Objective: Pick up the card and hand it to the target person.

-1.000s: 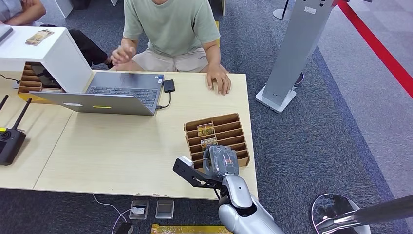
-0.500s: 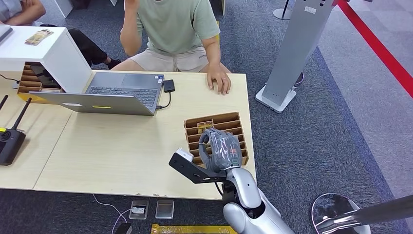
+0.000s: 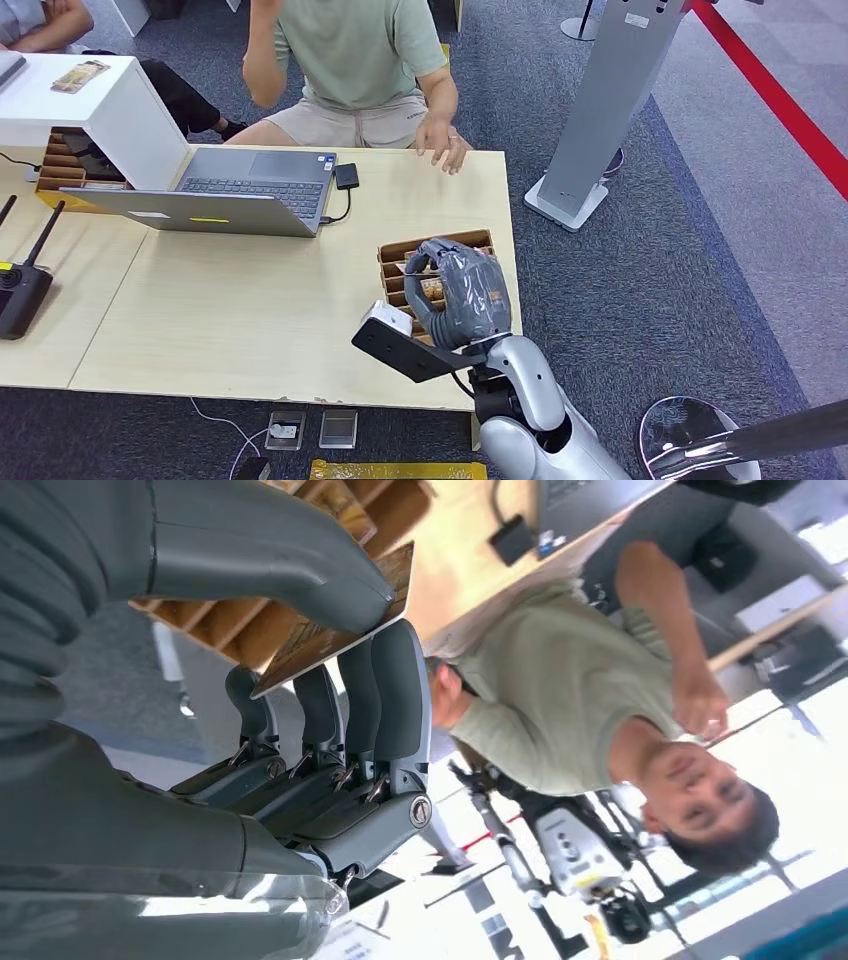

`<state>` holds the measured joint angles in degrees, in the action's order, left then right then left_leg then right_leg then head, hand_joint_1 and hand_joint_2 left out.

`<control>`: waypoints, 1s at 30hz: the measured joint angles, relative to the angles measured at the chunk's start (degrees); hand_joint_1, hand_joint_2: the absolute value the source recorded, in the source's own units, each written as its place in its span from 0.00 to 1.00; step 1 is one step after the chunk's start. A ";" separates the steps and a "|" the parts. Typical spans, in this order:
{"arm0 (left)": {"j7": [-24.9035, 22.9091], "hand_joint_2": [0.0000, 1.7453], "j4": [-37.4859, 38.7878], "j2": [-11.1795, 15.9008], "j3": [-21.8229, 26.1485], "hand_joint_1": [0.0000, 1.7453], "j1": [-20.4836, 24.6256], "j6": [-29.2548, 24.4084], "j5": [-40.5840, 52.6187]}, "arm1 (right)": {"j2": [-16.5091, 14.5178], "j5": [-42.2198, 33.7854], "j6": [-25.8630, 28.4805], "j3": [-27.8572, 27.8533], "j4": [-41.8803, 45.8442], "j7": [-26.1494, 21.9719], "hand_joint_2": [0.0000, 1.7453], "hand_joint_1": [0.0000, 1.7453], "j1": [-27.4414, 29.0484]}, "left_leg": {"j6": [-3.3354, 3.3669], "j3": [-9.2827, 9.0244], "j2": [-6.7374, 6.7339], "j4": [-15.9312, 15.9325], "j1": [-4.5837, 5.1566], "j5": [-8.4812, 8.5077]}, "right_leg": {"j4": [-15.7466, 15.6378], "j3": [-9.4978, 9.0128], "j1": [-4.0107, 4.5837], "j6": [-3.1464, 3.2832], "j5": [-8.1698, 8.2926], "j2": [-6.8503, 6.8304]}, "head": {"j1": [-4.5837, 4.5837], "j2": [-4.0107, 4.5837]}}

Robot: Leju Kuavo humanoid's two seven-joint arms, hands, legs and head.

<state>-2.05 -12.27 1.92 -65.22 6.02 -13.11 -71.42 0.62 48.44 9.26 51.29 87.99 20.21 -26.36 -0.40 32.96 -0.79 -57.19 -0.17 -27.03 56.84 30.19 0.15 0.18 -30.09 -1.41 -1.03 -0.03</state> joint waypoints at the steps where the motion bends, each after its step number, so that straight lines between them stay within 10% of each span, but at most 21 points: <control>1: 0.02 0.00 0.00 0.00 0.00 0.00 0.03 0.02 0.26 | -0.52 -0.88 0.20 0.24 -1.17 -1.27 1.00 0.74 -0.99 | 0.00 0.00 0.00 0.00 0.00 0.00 | 0.01 0.00 0.00 0.00 0.00 0.00 | 0.01 0.00; 10: 1.06 0.00 -0.01 -0.02 0.00 0.00 0.35 0.41 1.65 | -10.88 -4.68 7.71 3.12 -26.22 -10.52 1.00 0.74 -16.25 | -0.02 0.03 0.05 0.00 0.00 0.07 | 0.10 0.02 0.01 0.01 0.01 -0.06 | -0.04 0.00; 24: -0.67 0.00 0.01 0.02 0.00 0.00 0.22 0.77 1.13 | -18.17 -4.90 8.96 9.74 -50.93 -3.91 1.00 0.74 -27.40 | -0.02 0.05 0.06 0.00 0.00 0.07 | 0.05 0.04 0.00 0.01 0.01 -0.06 | -0.01 0.00; 28: -0.68 0.00 0.01 0.04 0.00 0.00 0.20 1.26 1.02 | -18.84 -5.77 9.55 11.48 -53.84 -3.44 1.00 0.00 -28.36 | -0.02 0.04 0.05 0.00 0.00 0.07 | 0.06 0.05 0.00 0.01 0.01 -0.06 | -0.02 0.00; 30: -0.73 0.00 0.01 0.06 -0.01 0.00 0.20 1.87 1.22 | -18.94 -6.32 10.15 12.17 -54.94 -3.63 1.00 0.00 -28.78 | -0.02 0.04 0.05 0.00 0.00 0.07 | 0.06 0.05 0.00 0.01 0.01 -0.06 | -0.02 0.01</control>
<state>-2.78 -12.26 1.98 -65.23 6.21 -11.23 -70.20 -18.32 42.11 19.41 63.46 33.05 16.58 -55.14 -0.42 33.00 -0.74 -57.19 -0.17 -26.96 56.90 30.24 0.15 0.19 -30.08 -1.47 -1.05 -0.02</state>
